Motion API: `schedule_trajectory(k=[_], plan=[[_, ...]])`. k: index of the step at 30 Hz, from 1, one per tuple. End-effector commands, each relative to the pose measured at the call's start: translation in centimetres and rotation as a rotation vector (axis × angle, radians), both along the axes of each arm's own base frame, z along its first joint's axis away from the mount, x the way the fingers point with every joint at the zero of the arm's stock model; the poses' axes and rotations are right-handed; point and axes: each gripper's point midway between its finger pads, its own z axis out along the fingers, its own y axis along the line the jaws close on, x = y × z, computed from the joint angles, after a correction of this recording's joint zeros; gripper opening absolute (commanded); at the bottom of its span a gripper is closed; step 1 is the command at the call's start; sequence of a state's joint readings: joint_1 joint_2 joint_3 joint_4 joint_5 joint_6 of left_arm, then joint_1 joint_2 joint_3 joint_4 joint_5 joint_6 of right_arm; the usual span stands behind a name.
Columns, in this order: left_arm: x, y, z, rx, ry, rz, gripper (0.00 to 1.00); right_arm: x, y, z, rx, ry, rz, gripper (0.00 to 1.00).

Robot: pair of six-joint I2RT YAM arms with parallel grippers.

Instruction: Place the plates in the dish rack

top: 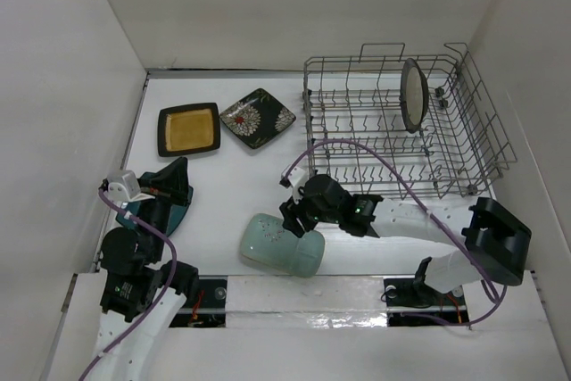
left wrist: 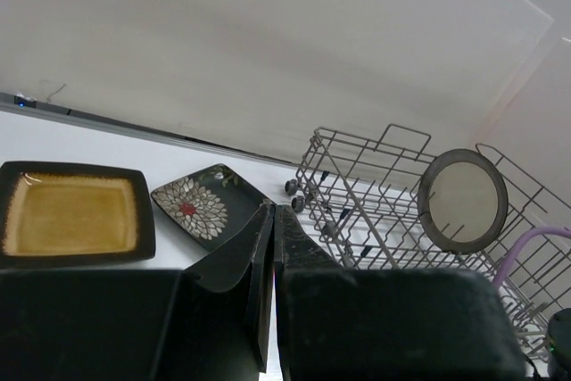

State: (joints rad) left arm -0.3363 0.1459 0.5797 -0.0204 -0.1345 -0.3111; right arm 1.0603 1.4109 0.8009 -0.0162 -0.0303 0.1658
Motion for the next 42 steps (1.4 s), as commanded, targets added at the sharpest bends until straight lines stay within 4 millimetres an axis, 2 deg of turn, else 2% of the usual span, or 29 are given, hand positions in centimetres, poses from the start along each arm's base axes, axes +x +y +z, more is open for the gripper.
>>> schedule_trajectory(k=[1, 6, 14, 18, 19, 22, 24, 29, 31, 32, 34, 38, 39, 41, 42], plan=[[0.1, 0.0, 1.1, 0.008, -0.028, 0.001, 0.00, 1.1, 1.1, 0.3, 0.020, -0.028, -0.020, 0.63], [0.1, -0.1, 1.1, 0.009, -0.027, -0.005, 0.00, 1.0, 1.2, -1.8, -0.042, 0.002, -0.008, 0.64], [-0.2, -0.2, 1.4, 0.005, -0.043, -0.014, 0.00, -0.2, 1.5, -5.4, -0.087, 0.085, 0.039, 0.64], [-0.4, -0.2, 1.5, 0.003, -0.047, -0.018, 0.01, -1.1, 2.1, -6.3, -0.080, 0.134, 0.083, 0.58], [-0.6, -0.2, 1.6, 0.000, -0.054, -0.018, 0.02, -1.3, 2.2, -6.3, -0.077, 0.140, 0.091, 0.56], [-0.7, 0.1, 1.7, -0.002, -0.061, -0.008, 0.04, -1.6, 2.5, -6.6, -0.072, 0.158, 0.108, 0.40], [-0.8, 0.1, 1.8, -0.002, -0.064, -0.009, 0.04, -2.0, 2.7, -6.8, -0.065, 0.174, 0.123, 0.38], [-1.0, 0.3, 2.0, -0.006, -0.074, -0.003, 0.05, -2.5, 3.6, -7.8, -0.057, 0.222, 0.150, 0.21], [-1.2, 0.3, 2.0, -0.007, -0.078, -0.004, 0.05, -2.5, 4.1, -7.7, -0.039, 0.231, 0.153, 0.13], [-1.2, 0.3, 2.1, -0.007, -0.080, -0.006, 0.05, -2.4, 4.3, -7.7, -0.033, 0.230, 0.150, 0.02], [-1.3, 0.3, 2.1, -0.008, -0.085, -0.007, 0.05, -2.2, 4.8, -7.1, -0.010, 0.225, 0.143, 0.00], [-1.5, 0.2, 2.3, -0.009, -0.094, -0.013, 0.05, -2.0, 6.4, -3.0, 0.104, 0.189, 0.170, 0.00], [-1.5, 0.3, 2.4, -0.010, -0.095, -0.013, 0.05, -1.3, 6.9, -0.5, 0.157, 0.161, 0.166, 0.00], [-1.7, 0.3, 2.5, -0.012, -0.103, -0.014, 0.06, -1.0, 7.5, 2.3, 0.215, 0.126, 0.169, 0.00], [-1.8, 0.3, 2.5, -0.013, -0.106, -0.014, 0.06, -0.2, 7.7, 5.3, 0.275, 0.086, 0.158, 0.00]])
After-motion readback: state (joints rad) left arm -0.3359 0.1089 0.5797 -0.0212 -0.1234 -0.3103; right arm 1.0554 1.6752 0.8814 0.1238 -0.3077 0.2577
